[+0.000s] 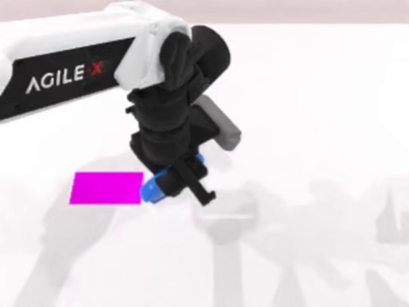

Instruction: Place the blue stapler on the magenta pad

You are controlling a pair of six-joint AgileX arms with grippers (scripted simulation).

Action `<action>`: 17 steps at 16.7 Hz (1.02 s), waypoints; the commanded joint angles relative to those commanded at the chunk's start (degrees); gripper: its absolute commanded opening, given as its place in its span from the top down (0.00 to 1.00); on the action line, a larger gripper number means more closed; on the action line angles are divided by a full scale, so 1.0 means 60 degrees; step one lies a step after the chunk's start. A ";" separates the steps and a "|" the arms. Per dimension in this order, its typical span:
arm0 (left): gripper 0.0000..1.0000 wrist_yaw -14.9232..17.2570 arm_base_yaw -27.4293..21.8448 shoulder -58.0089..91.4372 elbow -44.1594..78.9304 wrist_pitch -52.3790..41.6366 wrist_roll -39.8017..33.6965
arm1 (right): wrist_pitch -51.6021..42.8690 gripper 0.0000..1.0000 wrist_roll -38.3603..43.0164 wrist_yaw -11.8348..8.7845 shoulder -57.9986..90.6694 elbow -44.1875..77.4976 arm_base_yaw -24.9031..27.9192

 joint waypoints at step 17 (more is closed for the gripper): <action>1.00 -0.0059 0.1715 -0.0001 0.0506 -0.0705 0.4722 | 0.0000 0.00 0.0000 0.0000 0.0000 0.0000 0.0000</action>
